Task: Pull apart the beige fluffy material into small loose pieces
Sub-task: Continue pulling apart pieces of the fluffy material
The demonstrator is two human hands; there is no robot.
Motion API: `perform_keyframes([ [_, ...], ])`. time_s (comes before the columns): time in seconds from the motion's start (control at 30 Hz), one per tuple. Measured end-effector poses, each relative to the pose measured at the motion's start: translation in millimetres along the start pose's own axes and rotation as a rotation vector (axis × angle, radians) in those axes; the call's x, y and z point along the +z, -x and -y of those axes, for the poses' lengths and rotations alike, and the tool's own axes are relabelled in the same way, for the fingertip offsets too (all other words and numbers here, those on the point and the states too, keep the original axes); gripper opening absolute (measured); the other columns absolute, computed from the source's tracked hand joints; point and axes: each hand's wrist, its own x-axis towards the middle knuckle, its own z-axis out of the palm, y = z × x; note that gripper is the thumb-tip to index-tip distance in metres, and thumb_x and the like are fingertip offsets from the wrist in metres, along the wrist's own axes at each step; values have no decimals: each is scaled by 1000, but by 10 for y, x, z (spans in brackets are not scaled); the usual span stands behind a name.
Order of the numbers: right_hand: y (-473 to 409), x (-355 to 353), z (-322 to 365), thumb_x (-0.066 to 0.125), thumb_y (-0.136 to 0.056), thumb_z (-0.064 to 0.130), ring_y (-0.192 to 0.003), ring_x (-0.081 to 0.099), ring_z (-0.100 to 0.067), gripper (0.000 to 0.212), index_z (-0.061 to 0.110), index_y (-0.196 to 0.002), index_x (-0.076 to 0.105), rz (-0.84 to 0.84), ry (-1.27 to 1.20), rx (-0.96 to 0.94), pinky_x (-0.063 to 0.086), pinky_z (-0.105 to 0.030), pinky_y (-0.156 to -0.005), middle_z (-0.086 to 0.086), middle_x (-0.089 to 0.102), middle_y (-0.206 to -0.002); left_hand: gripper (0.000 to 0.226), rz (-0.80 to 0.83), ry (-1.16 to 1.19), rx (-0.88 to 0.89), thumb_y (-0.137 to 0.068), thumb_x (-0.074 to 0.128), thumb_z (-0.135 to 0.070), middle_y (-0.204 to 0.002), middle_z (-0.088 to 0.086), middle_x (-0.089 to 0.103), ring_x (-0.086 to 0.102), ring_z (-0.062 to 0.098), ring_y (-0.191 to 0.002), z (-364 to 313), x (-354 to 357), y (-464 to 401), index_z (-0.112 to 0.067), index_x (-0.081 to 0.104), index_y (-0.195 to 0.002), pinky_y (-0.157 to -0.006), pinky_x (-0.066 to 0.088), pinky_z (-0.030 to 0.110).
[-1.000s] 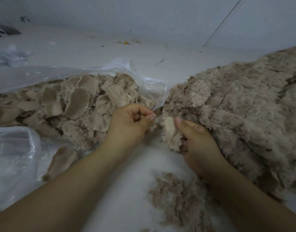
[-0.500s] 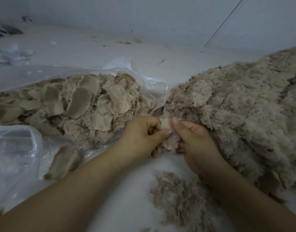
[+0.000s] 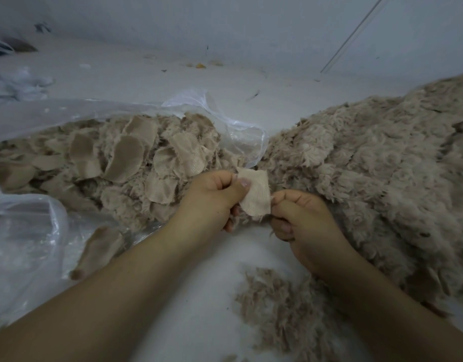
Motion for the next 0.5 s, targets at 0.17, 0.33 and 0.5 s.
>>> perform_keyframes([
  [0.17, 27, -2, 48, 65, -87, 30, -39, 29, -6, 34, 12, -61, 55, 64, -60, -1, 23, -17, -35, 3, 38, -52, 26, 84, -70, 2, -96, 59, -15, -45, 0, 49, 41, 11, -35, -43, 36, 63, -2, 61, -74, -36, 36, 20],
  [0.33, 86, 24, 32, 57, -93, 8, -35, 44, 0, 39, 16, -56, 64, 47, -47, -62, 36, -12, -37, 6, 53, -44, 29, 302, -124, -125, -91, 67, -16, -53, 12, 62, 50, 16, -33, -92, -29, 95, -10, 63, -63, -35, 36, 19],
  [0.5, 86, 29, 48, 57, -93, 10, -35, 47, 0, 35, 13, -60, 66, 34, -114, -50, 37, -11, -37, 5, 54, -45, 3, 781, -357, -225, -89, 66, -4, -78, 13, 74, 60, 15, -38, -118, -189, 117, -3, 69, -89, -37, 44, 20],
])
